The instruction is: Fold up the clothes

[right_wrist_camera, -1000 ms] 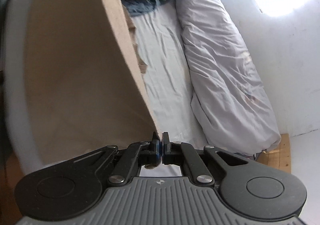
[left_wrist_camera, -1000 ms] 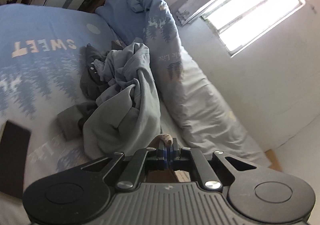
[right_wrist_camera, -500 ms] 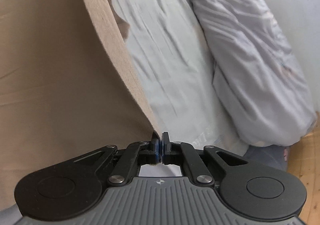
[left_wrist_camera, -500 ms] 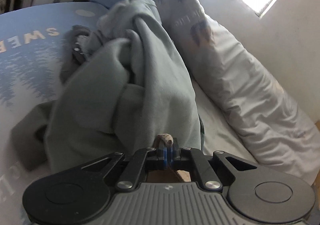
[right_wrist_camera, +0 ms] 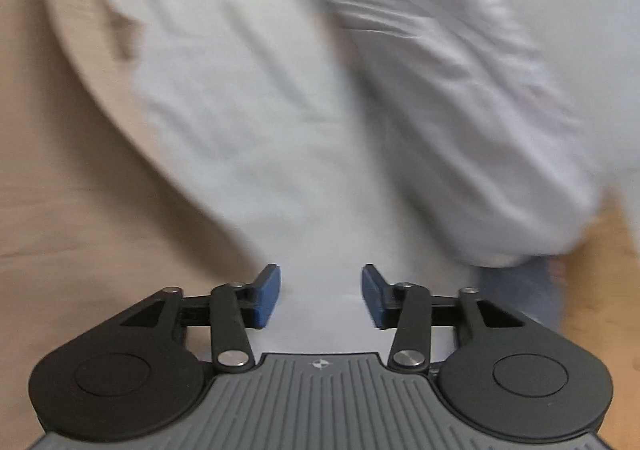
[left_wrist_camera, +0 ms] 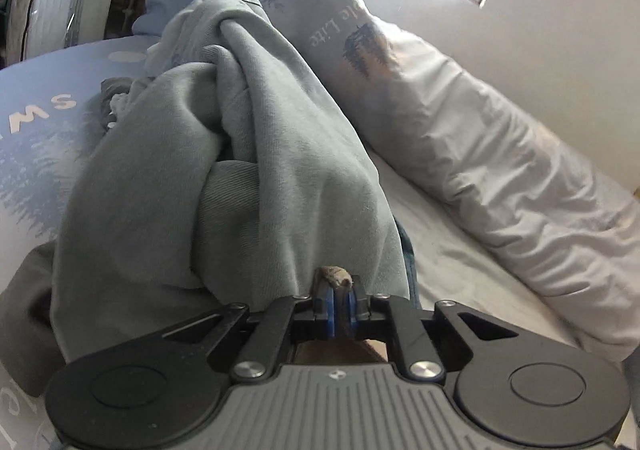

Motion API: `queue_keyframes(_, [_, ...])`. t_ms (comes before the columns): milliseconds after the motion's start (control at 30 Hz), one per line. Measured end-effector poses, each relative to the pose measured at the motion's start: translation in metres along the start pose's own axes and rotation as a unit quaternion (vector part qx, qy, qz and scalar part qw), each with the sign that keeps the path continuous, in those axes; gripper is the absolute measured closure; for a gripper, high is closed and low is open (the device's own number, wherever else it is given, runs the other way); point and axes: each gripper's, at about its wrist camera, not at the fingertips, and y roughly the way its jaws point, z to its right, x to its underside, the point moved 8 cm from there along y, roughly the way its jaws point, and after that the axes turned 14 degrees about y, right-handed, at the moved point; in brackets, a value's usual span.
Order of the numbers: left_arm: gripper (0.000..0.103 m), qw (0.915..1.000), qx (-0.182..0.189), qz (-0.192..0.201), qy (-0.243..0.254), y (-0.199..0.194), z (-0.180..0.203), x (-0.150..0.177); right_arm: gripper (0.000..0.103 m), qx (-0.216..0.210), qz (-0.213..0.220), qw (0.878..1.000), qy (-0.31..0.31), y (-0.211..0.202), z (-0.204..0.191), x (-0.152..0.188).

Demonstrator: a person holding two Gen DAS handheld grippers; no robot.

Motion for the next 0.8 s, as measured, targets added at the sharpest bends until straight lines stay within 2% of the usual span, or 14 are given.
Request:
queue_keyframes(67, [0.093,0.9999,-0.006,0.011,0.009,-0.012,-0.005,0.003,0.041,0.029,-0.01,0.999,0.015,0.002,0.01,0.01])
queue_keyframes(200, [0.089,0.9977,-0.026,0.055,0.028,-0.049,-0.012,-0.005,0.041,0.035,-0.015,0.999,0.032,-0.013,0.011,0.025])
queue_keyframes(233, [0.082,0.9967,-0.031,0.067,0.032,-0.058,-0.013,-0.007,0.041,0.027,-0.003,0.999,0.034,-0.022,0.006,0.023])
queue_keyframes(267, [0.062,0.9955,-0.036,0.079,0.037,-0.068,-0.015,-0.009,0.041,0.018,0.009,0.999,0.036,-0.032,0.0,0.02])
queue_keyframes(333, [0.038,0.9926,-0.045,0.103,0.046,-0.088,-0.017,-0.014,0.038,-0.004,0.044,0.999,0.031,-0.055,-0.021,0.005])
queue_keyframes(367, [0.037,0.9918,-0.04,0.112,0.046,-0.097,-0.017,-0.015,0.032,-0.015,0.063,0.998,0.027,-0.065,-0.033,-0.005])
queue_keyframes(433, [0.036,0.9923,0.0,0.119,0.036,-0.116,-0.008,-0.01,0.026,-0.044,0.101,0.994,0.008,-0.087,-0.064,-0.027])
queue_keyframes(533, [0.031,0.9906,0.073,0.111,0.032,-0.136,0.021,0.017,0.025,-0.08,0.14,0.986,-0.038,-0.114,-0.119,-0.056])
queue_keyframes(667, [0.031,0.9886,0.123,0.056,0.067,-0.137,0.063,0.072,0.025,-0.111,0.16,0.976,-0.097,-0.124,-0.179,-0.089])
queue_keyframes(800, [0.031,0.984,0.141,0.012,0.108,-0.125,0.08,0.106,0.025,-0.128,0.156,0.972,-0.122,-0.121,-0.216,-0.109])
